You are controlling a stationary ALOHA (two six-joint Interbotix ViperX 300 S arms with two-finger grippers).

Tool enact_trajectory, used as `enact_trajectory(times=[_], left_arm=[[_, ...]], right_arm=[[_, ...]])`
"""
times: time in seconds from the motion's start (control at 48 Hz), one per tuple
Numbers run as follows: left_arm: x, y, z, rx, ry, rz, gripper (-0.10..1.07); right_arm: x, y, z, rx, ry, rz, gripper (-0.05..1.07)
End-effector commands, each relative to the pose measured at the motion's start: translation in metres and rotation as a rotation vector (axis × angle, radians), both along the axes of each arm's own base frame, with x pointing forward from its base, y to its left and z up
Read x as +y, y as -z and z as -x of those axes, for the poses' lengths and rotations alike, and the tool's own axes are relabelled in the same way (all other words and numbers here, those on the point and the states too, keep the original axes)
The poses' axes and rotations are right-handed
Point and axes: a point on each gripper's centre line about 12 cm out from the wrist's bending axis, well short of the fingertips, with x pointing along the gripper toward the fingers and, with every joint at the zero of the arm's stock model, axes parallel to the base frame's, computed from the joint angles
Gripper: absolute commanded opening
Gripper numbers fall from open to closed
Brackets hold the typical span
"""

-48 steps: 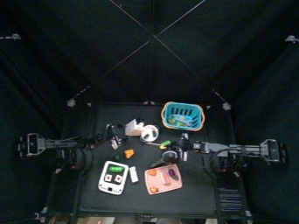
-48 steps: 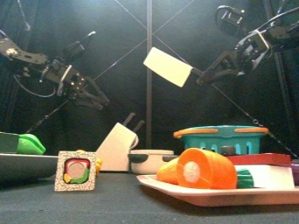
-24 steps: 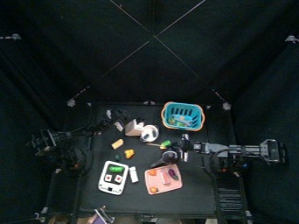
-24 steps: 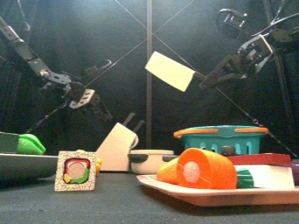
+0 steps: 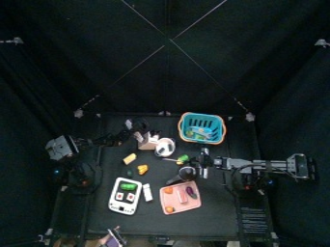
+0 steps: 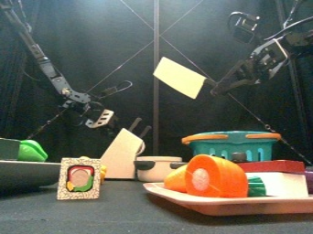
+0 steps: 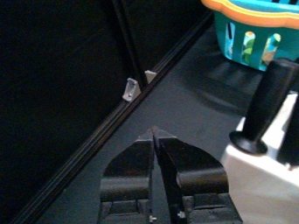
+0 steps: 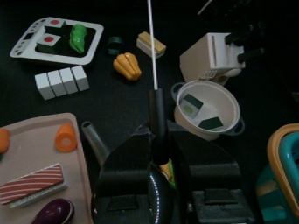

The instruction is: Move knife holder

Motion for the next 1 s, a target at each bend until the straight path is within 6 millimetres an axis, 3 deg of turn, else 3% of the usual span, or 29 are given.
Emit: enact_trajectory(times=[0.0,0.25,0.438,0.979], left_arm=[[-0.002,-0.011,-0.001,-0.011,0.026,-0.038,0.50],[0.001,-0.009,-0.009,0.008,0.054,-0.056,0.50],[0.002,0.004,-0.013,0.058,0.063,-0.009,0.50],[-0.018,0.027,-0.006,0.118,0.081,0.067,0.50]], right_arm=[[-0.001,-0.008,-0.002,-0.036,0.002,0.006,0.41],[-0.001,-0.008,-0.002,-0.037,0.003,0.005,0.41],[-0.001,-0.006,-0.001,-0.032,0.005,0.004,0.41],[-0.004,-0.006,-0.001,-0.034,0.017,0.002,0.41]])
